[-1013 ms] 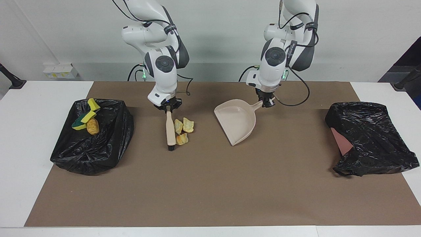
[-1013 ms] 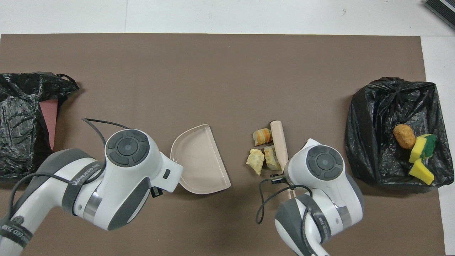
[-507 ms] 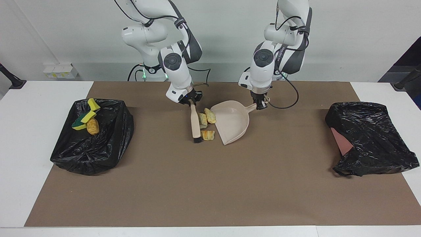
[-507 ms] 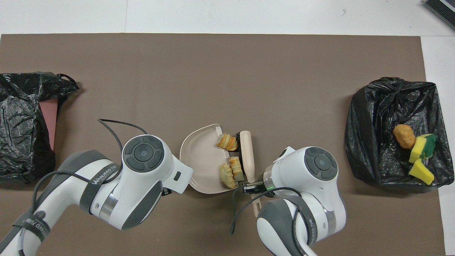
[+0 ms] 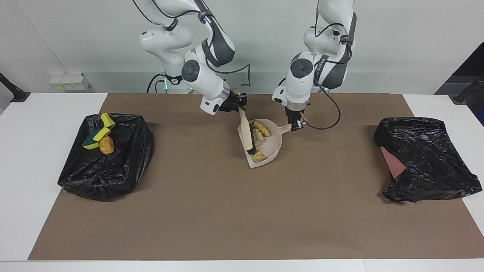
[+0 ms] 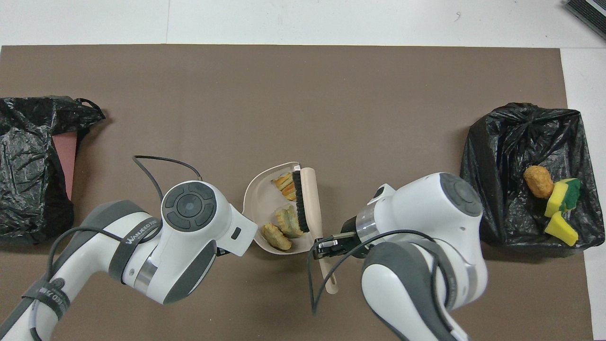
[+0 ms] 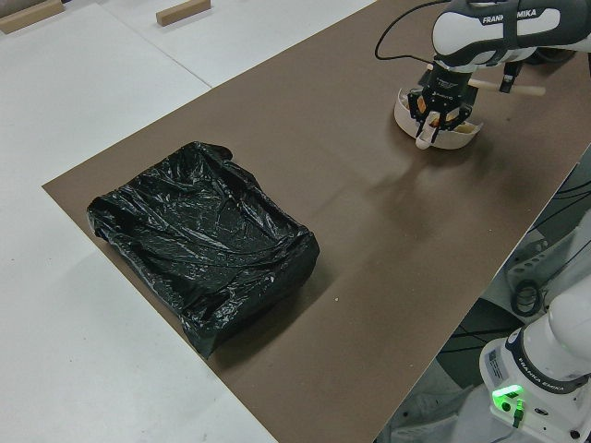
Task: Sweep and dump trash in bin
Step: 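Sweep the bread chunks into the dustpan with the right gripper's brush, then carry the dustpan to the black bag with the left gripper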
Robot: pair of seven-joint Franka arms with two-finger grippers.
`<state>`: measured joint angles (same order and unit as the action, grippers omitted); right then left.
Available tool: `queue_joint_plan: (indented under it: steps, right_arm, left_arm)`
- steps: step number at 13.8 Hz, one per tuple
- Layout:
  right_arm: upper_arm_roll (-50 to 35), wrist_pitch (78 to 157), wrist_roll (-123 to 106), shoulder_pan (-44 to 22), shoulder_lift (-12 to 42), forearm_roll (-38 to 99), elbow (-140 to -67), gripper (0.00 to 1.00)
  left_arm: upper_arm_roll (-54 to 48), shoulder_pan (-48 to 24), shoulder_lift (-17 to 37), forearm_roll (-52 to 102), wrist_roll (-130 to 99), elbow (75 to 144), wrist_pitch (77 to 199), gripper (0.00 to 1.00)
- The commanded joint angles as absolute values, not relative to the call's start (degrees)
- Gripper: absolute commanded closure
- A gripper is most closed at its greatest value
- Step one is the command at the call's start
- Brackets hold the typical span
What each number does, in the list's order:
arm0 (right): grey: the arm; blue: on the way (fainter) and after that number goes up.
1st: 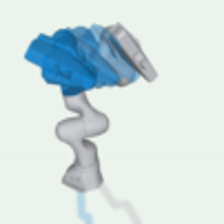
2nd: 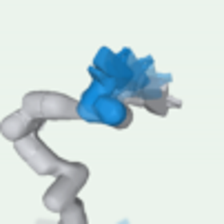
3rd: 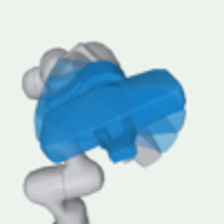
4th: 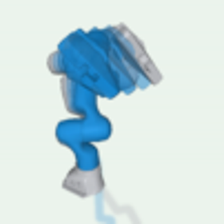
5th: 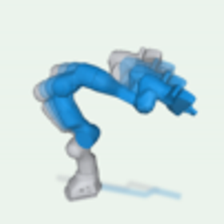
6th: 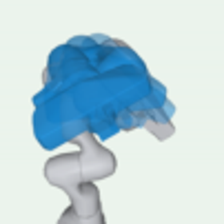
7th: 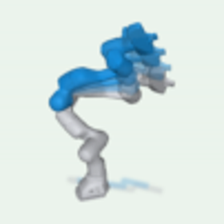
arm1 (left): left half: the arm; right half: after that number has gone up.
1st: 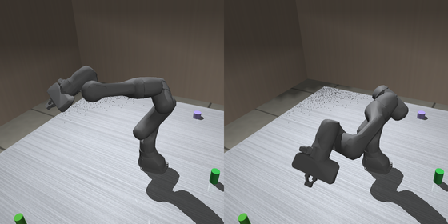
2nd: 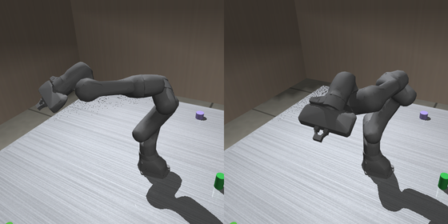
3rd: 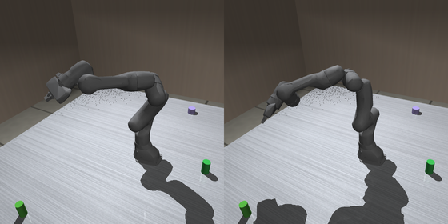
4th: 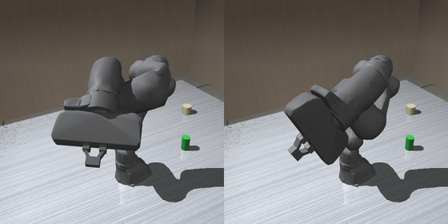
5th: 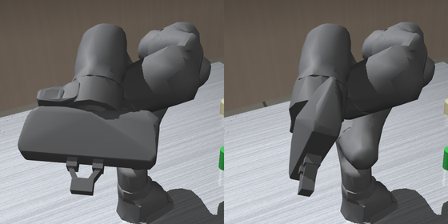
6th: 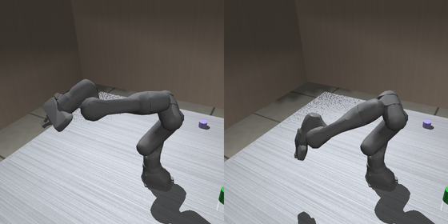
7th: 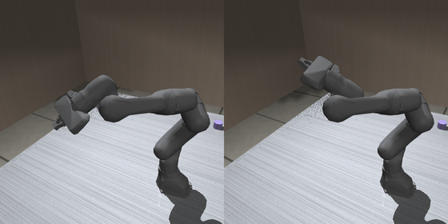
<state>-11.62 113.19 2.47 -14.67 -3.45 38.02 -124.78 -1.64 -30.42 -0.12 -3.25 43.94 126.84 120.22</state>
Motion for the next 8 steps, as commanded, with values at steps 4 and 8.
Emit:
queue_joint_plan:
  steps: [4, 8]
  right_arm:
    - [-11.78, 106.19, 16.32, -11.25, -11.15, 16.81, -124.89, 1.0]
    - [-12.13, 102.4, 20.47, -12.3, -14.06, 14.15, -127.78, 1.0]
  left_arm:
    - [-1.32, -28.22, 0.87, -0.72, 45.78, 127.18, 125.33, 1.0]
    - [-1.14, -23.39, -0.09, 3.07, 51.76, 121.66, 120.26, 1.0]
